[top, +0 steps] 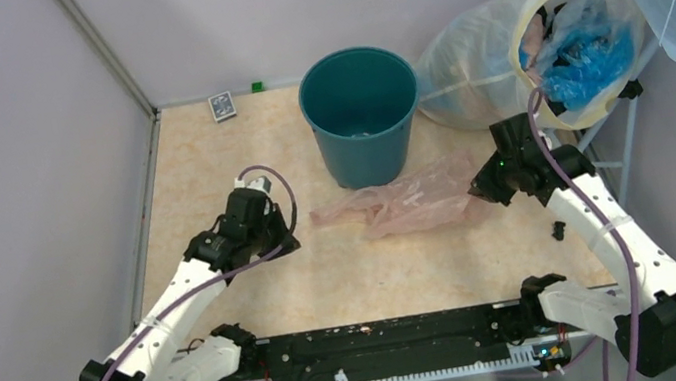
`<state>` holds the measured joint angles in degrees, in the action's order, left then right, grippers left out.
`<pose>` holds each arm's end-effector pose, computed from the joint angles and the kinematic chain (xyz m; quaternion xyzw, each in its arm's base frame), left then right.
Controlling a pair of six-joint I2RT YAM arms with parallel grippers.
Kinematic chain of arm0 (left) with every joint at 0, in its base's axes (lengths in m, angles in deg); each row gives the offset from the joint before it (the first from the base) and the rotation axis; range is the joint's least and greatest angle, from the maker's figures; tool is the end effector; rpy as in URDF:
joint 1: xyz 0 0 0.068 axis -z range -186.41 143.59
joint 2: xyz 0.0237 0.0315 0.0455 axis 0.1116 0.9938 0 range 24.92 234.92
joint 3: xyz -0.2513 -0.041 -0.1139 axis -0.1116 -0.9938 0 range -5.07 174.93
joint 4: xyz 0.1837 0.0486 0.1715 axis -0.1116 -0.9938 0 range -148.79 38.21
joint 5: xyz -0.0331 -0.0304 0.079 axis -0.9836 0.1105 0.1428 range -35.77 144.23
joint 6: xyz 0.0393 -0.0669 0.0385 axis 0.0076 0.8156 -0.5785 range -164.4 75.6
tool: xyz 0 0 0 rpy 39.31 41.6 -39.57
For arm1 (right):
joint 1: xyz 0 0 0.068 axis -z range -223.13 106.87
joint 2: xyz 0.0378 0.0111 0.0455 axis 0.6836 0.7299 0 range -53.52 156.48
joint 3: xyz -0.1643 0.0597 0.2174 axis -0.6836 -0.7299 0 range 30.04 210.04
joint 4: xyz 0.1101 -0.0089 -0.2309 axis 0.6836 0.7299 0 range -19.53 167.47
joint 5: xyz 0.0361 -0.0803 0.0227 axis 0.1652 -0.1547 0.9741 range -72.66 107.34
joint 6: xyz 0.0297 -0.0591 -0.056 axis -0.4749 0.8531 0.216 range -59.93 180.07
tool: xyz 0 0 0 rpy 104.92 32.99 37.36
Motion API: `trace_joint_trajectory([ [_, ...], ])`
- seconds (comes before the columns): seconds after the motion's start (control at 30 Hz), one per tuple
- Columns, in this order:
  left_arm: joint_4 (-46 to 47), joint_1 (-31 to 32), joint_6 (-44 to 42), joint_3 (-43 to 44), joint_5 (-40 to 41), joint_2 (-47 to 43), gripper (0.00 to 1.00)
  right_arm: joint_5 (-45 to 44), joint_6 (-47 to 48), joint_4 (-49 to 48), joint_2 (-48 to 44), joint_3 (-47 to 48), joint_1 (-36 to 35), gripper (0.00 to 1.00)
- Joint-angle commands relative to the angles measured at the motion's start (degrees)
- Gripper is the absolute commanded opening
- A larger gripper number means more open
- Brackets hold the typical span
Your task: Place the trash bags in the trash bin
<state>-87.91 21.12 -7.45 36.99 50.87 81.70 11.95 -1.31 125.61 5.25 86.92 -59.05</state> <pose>0.1872 -0.1026 0.2203 -0.0676 0.9394 -0.2021 0.2687 0.1968 0.0487 0.2707 0.3823 0.8783 0.1419 0.2496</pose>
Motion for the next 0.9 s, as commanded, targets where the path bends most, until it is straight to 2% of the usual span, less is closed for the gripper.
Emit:
trace_joint_trajectory([
  [0.0, 0.1, -0.5, -6.2, 2.6, -11.5, -1.4, 0.03, 7.5, 8.3, -7.1, -0.9, -1.5, 0.4, 0.0],
  [0.07, 3.2, -0.5, -7.1, 2.1, -17.7, -1.5, 0.19, 10.7, 8.9, -7.7, -1.0, -2.4, 0.4, 0.01],
  [0.1, 5.2, -0.5, -7.0, 1.5, -20.2, -1.6, 0.28, 11.5, 9.0, -7.4, -1.1, -2.8, 0.4, 0.06],
  [0.17, 9.3, -0.5, -5.8, -0.1, -22.6, -1.2, 0.46, 14.7, 12.9, -7.7, -1.3, -3.1, 0.4, 0.37],
  [0.23, 13.3, -0.5, -5.5, -1.3, -23.8, -0.4, 0.62, 14.2, 14.0, -5.8, -2.1, -2.6, 0.3, 0.51],
  [0.33, 17.6, -0.4, -6.7, -0.7, -25.2, 2.5, 0.73, 12.1, 16.0, -4.5, -4.8, -2.0, 0.4, 0.69],
  [0.4, 19.0, -0.1, -8.8, 1.1, -25.8, 4.8, 0.76, 12.2, 17.1, -4.9, -6.7, -2.1, 0.4, 0.75],
  [0.53, 18.9, 0.2, -12.5, 5.6, -26.8, 10.6, 0.76, 18.4, 18.7, -7.1, -7.9, -2.5, 0.3, 0.79],
  [0.6, 18.8, 0.3, -13.7, 7.1, -27.8, 13.1, 0.75, 18.3, 19.9, -7.1, -7.2, -1.0, -1.5, 0.8],
  [0.77, 22.7, 1.2, -14.8, 7.5, -28.8, 17.0, 0.76, 4.9, 23.2, -2.1, -1.9, 6.7, -10.7, 0.8],
  [0.87, 24.9, 1.7, -14.5, 9.1, -29.3, 20.2, 0.77, 0.9, 23.4, -1.9, 1.7, 7.5, -11.2, 0.78],
])
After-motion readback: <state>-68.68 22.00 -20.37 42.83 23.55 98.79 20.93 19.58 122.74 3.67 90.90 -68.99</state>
